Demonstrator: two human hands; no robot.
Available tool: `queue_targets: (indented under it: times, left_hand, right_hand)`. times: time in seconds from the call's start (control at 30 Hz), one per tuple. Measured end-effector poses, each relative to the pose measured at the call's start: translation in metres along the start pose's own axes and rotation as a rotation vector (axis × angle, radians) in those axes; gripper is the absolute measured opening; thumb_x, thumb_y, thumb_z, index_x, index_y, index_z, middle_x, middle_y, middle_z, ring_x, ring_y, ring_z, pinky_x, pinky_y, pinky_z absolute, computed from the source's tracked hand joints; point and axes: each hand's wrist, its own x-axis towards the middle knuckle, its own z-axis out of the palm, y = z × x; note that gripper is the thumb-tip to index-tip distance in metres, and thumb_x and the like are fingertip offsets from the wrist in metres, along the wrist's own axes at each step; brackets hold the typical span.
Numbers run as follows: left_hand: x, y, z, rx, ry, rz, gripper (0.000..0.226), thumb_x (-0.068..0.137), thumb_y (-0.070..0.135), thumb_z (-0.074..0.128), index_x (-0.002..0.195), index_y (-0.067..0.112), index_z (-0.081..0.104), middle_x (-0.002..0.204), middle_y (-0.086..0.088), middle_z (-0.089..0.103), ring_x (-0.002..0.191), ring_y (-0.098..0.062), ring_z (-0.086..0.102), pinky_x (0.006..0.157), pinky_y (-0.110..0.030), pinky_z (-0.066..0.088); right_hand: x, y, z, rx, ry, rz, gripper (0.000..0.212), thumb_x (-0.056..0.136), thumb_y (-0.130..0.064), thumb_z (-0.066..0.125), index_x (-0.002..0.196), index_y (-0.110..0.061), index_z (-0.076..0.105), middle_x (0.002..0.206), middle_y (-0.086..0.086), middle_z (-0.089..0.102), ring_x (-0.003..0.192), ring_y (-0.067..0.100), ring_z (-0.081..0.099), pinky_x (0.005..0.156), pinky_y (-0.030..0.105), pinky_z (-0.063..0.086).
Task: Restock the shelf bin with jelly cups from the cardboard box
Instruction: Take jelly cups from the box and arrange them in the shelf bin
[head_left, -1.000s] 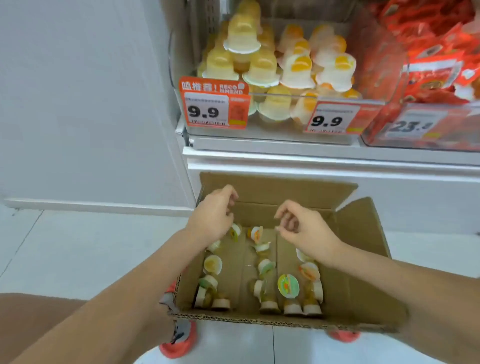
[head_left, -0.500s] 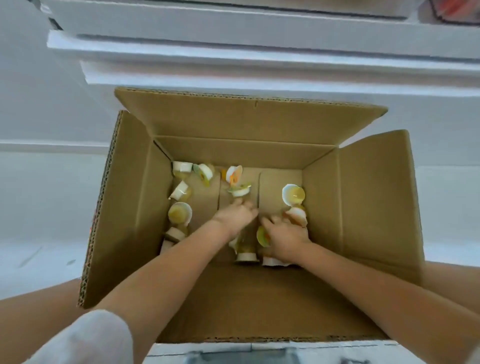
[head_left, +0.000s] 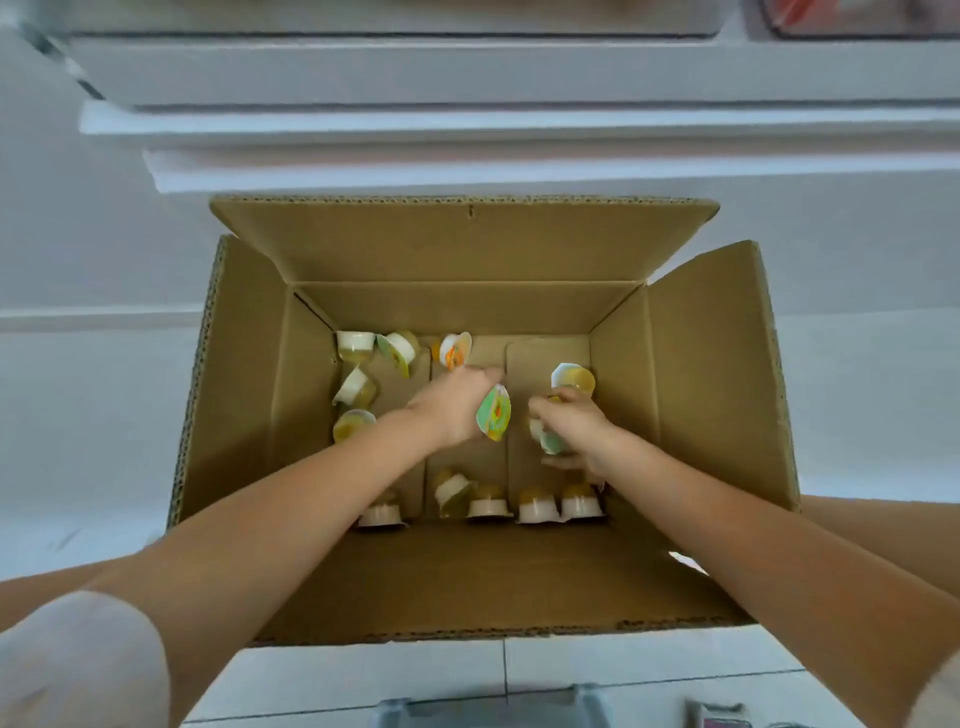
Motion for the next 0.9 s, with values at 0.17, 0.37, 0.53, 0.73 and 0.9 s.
queue_targets:
  times: [0.17, 0.37, 0.53, 0.73, 0.9]
  left_hand:
    - [-0.053, 0.026, -0.079, -0.291, 0.254, 0.047, 0.064, 0.063, 0.015, 0.084, 0.118, 0.009, 0.052, 0.108, -0.004, 0.066, 0.096, -0.020, 0.061, 0.075, -0.022, 0.045]
    - [-0.145, 0.073, -0.165, -0.563, 0.447, 0.147, 0.056, 0.062, 0.002, 0.085, 0.105, 0.014, 0.052, 0.096, 0.005, 0.064, 0.083, -0.008, 0.060, 0.068, -0.007, 0.044]
    - [-0.196, 0.097, -0.206, -0.965, 0.532, 0.148, 0.059, 0.066, -0.002, 0.081, 0.118, 0.006, 0.054, 0.109, -0.011, 0.066, 0.085, -0.012, 0.064, 0.074, -0.021, 0.055]
    - [-0.210, 0.104, -0.220, -1.248, 0.542, 0.215, 0.055, 0.071, -0.002, 0.075, 0.122, 0.005, 0.056, 0.102, -0.013, 0.071, 0.083, -0.015, 0.068, 0.068, -0.022, 0.055]
    - [-0.208, 0.116, -0.221, -1.297, 0.521, 0.353, 0.049, 0.067, 0.012, 0.073, 0.114, 0.007, 0.062, 0.099, -0.007, 0.072, 0.093, -0.016, 0.068, 0.084, -0.025, 0.055]
  right_hand:
    - [-0.061, -0.052, -0.034, 0.533, -0.242, 0.091, 0.017, 0.085, -0.021, 0.055, 0.096, -0.010, 0.049, 0.100, 0.017, 0.056, 0.086, 0.032, 0.060, 0.087, 0.042, 0.051]
    - [-0.167, -0.109, -0.060, 0.362, -0.273, -0.263, 0.008, 0.084, -0.019, 0.057, 0.090, -0.015, 0.055, 0.097, 0.009, 0.058, 0.083, 0.020, 0.058, 0.075, 0.028, 0.049]
    - [-0.250, -0.140, -0.083, 0.461, -0.366, -0.494, 0.003, 0.088, -0.010, 0.057, 0.089, -0.012, 0.056, 0.098, 0.012, 0.056, 0.092, 0.028, 0.060, 0.085, 0.039, 0.052]
    - [-0.273, -0.156, -0.087, 0.715, -0.471, -0.672, 0.029, 0.085, -0.006, 0.062, 0.113, -0.004, 0.059, 0.119, 0.017, 0.062, 0.111, 0.027, 0.063, 0.088, 0.041, 0.055]
    - [-0.278, -0.162, -0.077, 0.522, -0.483, -1.041, 0.041, 0.084, -0.006, 0.064, 0.124, -0.003, 0.056, 0.124, 0.020, 0.061, 0.114, 0.029, 0.061, 0.094, 0.037, 0.053]
